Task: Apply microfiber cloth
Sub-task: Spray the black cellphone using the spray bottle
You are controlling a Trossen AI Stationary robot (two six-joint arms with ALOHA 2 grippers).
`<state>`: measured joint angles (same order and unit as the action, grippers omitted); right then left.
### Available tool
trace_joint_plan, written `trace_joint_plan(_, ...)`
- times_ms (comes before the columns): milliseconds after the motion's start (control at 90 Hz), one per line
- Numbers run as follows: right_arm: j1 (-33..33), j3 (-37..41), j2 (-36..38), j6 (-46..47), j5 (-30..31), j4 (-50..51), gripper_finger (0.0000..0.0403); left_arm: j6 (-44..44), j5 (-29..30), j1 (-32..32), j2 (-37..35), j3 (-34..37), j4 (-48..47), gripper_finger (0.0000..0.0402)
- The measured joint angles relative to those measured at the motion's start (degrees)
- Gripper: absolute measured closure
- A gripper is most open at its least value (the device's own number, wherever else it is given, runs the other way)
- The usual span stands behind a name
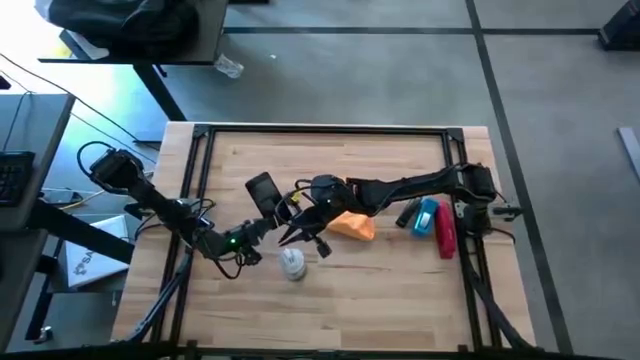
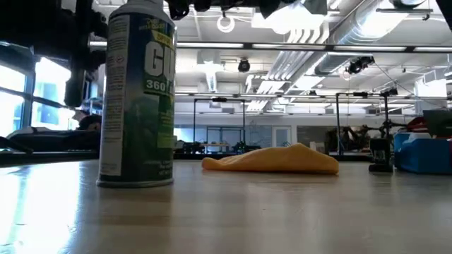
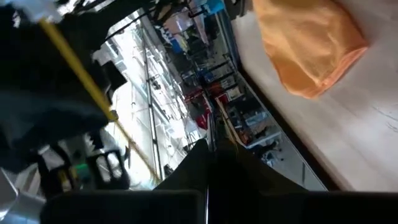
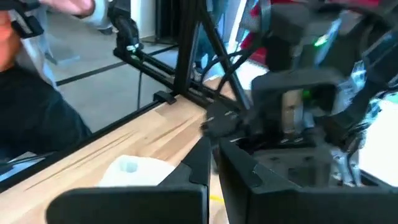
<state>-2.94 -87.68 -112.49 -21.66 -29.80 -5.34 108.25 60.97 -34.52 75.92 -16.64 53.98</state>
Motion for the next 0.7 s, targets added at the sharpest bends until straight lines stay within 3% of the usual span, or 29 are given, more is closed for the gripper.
trace_joint_plan(322, 0.0, 0.0, -0.1, 1.8, -0.6, 3.8, 0.0402, -0.3, -0.3, 0.0, -2.2, 0.0, -0.5, 0.0388)
trace_joint_plan(700, -0.1, -0.2, 0.0, 3.6, 3.7, 6.4, 0.0403, -5.5, 0.3, 0.0, -2.1, 0.0, -3.5, 0.0386)
